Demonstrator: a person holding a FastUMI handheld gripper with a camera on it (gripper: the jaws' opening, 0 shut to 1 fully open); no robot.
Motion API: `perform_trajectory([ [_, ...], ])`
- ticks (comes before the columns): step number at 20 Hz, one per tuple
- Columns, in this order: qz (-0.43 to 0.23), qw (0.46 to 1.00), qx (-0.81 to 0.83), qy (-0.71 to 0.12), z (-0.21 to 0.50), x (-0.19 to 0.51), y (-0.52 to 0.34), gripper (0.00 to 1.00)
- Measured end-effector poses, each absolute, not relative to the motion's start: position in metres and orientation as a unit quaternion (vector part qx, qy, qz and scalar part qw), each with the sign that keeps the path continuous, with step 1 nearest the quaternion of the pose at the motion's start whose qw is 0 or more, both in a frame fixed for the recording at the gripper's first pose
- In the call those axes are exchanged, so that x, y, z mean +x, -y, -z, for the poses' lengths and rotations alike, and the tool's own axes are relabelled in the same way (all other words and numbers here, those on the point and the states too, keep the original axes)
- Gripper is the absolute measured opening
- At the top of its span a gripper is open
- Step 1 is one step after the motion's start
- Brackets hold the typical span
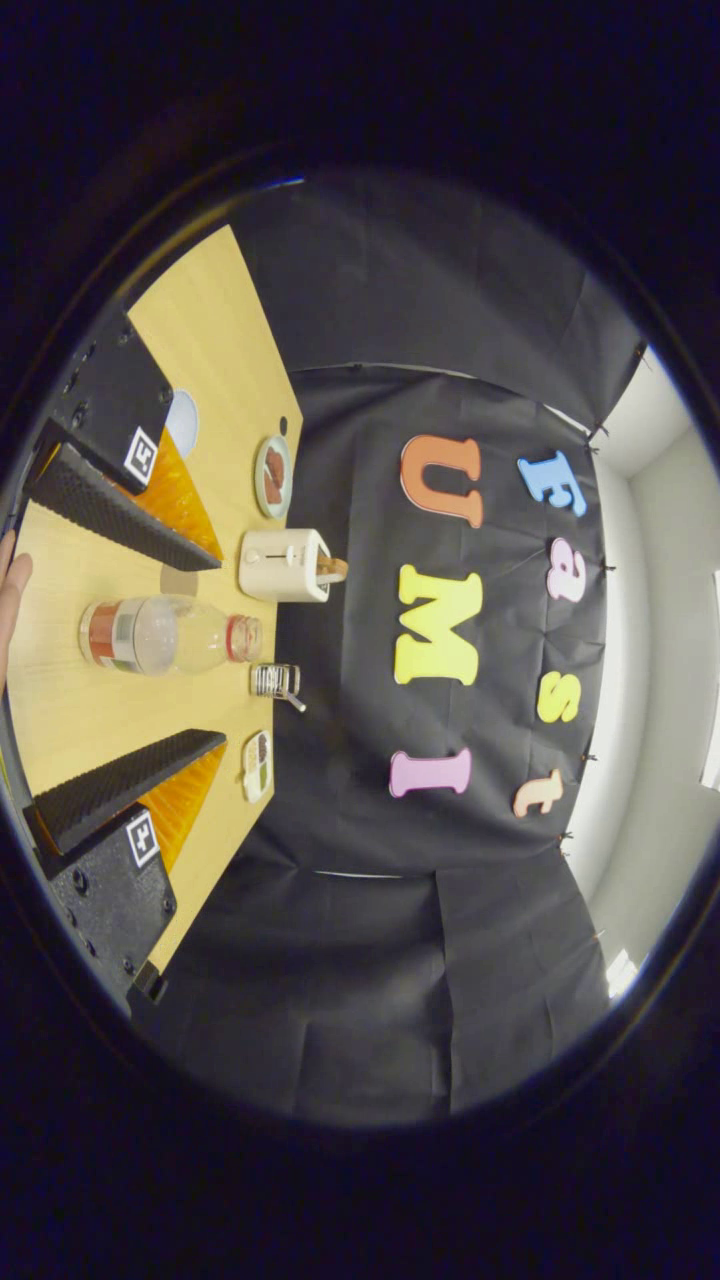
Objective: Take the bottle from table, then pour the juice into the cup, finally place the bottle on the coaster
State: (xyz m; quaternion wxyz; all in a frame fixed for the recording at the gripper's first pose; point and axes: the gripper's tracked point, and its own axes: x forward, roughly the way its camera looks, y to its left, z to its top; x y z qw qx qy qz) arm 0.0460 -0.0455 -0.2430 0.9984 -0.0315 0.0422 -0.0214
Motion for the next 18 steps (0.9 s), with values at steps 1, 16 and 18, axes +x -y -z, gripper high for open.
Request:
perform_trajectory([
  [1, 0.023, 0.998, -0.032, -0.046, 0.252, 0.049, 0.046, 1.00],
  [16, 0.010, 0.999, -0.014, -0.043, 0.328, 0.105, 0.045, 1.00],
  [18, 0.013, 0.999, -0.014, -0.040, 0.333, 0.115, 0.048, 1.00],
])
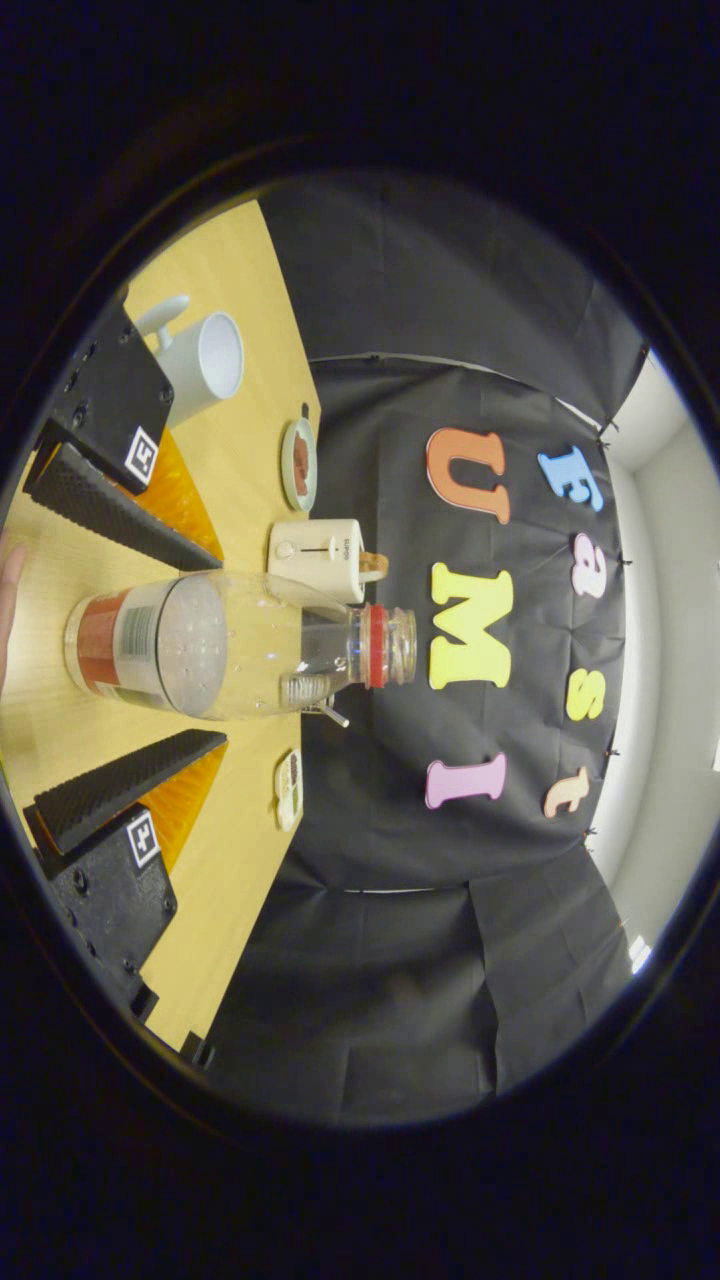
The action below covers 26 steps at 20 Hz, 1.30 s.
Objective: Take the bottle from table, then pour the juice into the cup, finally place the bottle on the coaster
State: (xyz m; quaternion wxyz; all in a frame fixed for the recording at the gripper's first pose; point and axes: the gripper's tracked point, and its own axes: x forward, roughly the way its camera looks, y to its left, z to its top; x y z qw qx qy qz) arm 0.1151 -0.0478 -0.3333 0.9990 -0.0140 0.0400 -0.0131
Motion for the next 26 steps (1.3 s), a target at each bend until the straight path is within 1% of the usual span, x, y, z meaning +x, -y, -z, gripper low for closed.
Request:
perform_trajectory([
  [4, 0.016, 0.999, -0.005, -0.050, 0.344, 0.128, 0.050, 1.00],
  [5, 0.010, 0.999, -0.007, -0.045, 0.342, 0.130, 0.046, 0.96],
  [7, 0.003, 0.999, -0.019, -0.045, 0.343, 0.129, 0.044, 0.81],
  [8, -0.001, 0.999, -0.025, -0.043, 0.341, 0.129, 0.043, 0.80],
  [12, -0.003, 0.998, -0.056, -0.029, 0.320, 0.126, 0.046, 0.80],
  [17, 0.011, 0.992, -0.122, 0.001, 0.277, 0.121, 0.059, 0.80],
  [21, 0.027, 0.981, -0.193, 0.007, 0.252, 0.123, 0.070, 0.80],
  [24, 0.033, 0.973, -0.226, 0.023, 0.233, 0.125, 0.070, 0.80],
  [26, 0.048, 0.962, -0.265, 0.044, 0.220, 0.126, 0.075, 0.80],
])
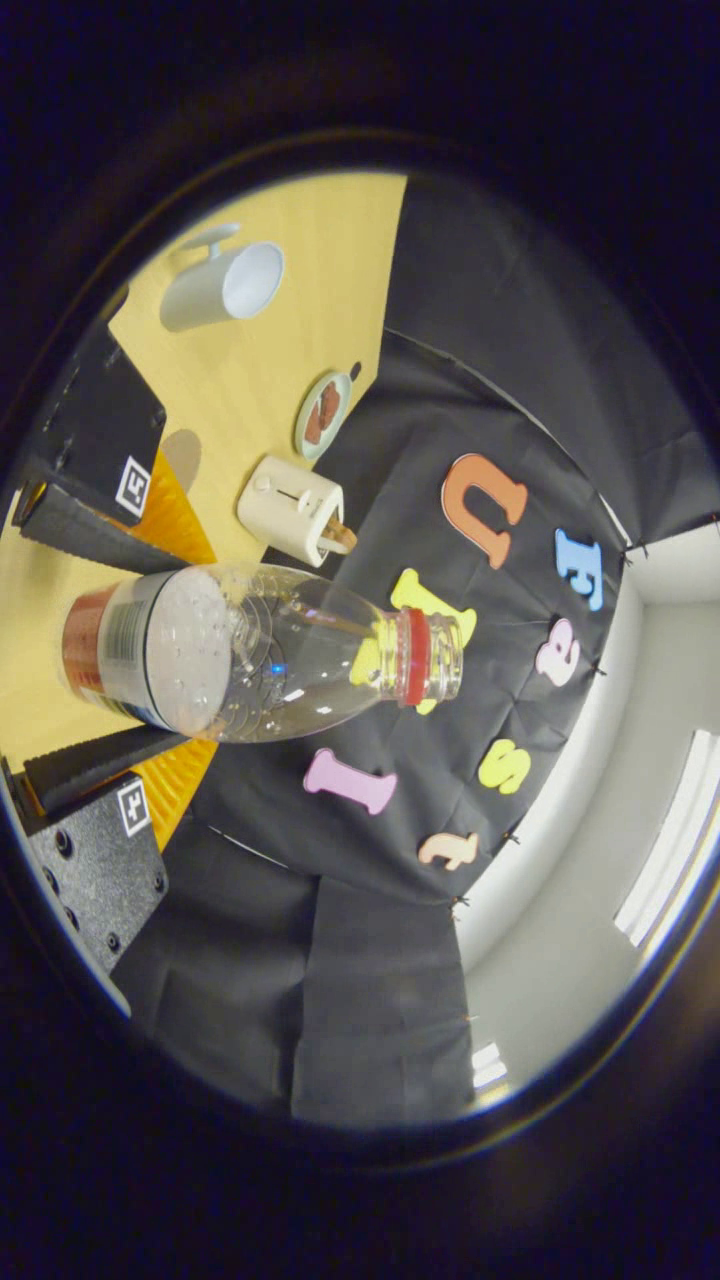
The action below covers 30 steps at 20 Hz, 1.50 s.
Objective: Take the bottle from table, then pour the juice into the cup, finally place the bottle on the coaster
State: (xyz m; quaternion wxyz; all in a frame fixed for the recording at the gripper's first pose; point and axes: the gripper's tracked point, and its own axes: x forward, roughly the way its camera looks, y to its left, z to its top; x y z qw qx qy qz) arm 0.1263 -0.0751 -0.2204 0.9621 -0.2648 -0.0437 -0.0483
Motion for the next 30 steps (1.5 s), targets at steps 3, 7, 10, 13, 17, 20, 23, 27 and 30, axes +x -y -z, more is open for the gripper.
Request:
perform_trajectory([
  [3, 0.071, 0.943, -0.320, 0.054, 0.216, 0.129, 0.078, 0.80],
  [7, 0.085, 0.917, -0.381, 0.078, 0.206, 0.132, 0.071, 0.80],
  [10, 0.081, 0.898, -0.426, 0.073, 0.209, 0.137, 0.063, 0.80],
  [13, 0.067, 0.872, -0.481, 0.062, 0.218, 0.140, 0.049, 0.80],
  [17, 0.041, 0.821, -0.567, 0.057, 0.233, 0.139, 0.025, 0.80],
  [20, 0.024, 0.795, -0.604, 0.044, 0.248, 0.135, 0.014, 0.80],
  [23, 0.018, 0.766, -0.642, 0.039, 0.257, 0.134, 0.004, 0.80],
  [27, 0.017, 0.729, -0.683, 0.040, 0.262, 0.133, -0.002, 0.80],
  [30, 0.015, 0.710, -0.703, 0.043, 0.261, 0.131, -0.006, 0.80],
])
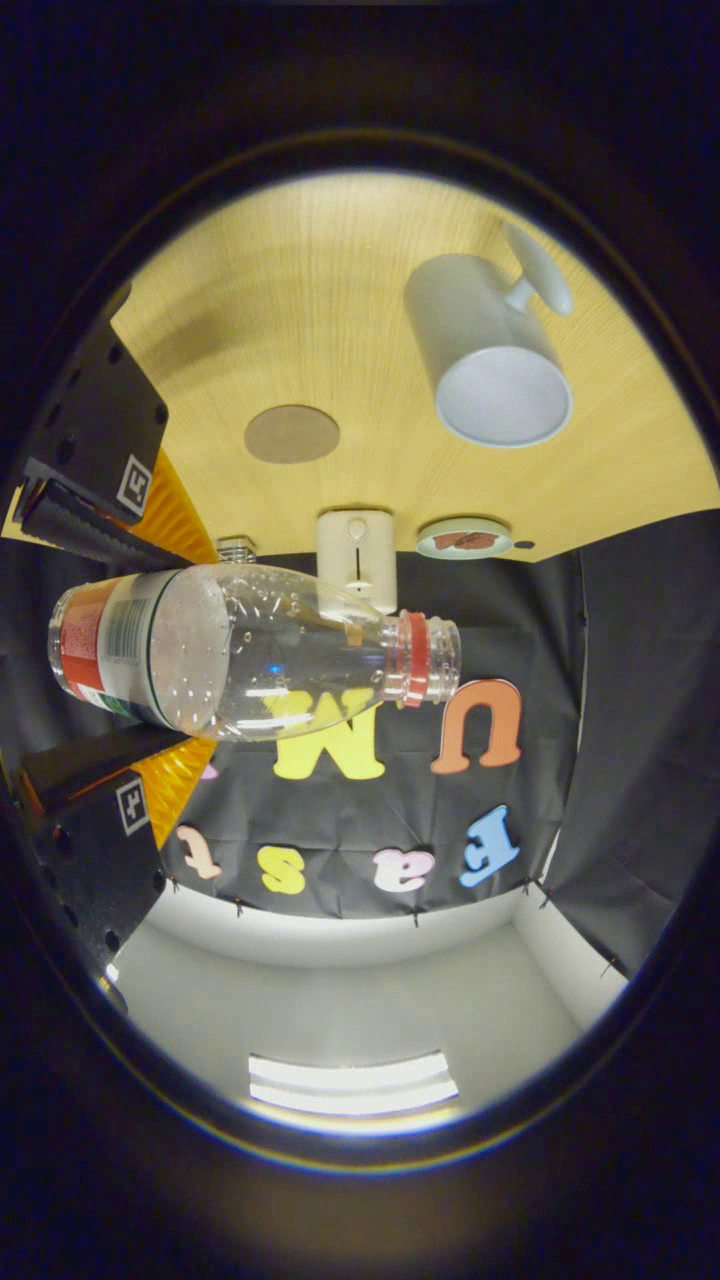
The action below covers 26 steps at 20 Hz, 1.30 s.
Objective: Take the bottle from table, then pour the juice into the cup, finally place the bottle on the coaster
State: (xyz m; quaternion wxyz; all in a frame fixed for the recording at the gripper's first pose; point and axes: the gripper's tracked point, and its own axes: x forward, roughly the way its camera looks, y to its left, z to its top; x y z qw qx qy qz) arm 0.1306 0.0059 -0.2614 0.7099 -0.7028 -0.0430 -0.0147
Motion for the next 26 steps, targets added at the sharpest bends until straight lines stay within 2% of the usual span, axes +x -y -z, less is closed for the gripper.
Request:
perform_trajectory([
  [5, 0.007, 0.669, -0.741, 0.057, 0.264, 0.125, -0.019, 0.80],
  [14, 0.008, 0.636, -0.769, 0.069, 0.263, 0.127, -0.030, 0.80],
  [26, 0.014, 0.635, -0.769, 0.074, 0.256, 0.130, -0.034, 0.80],
])
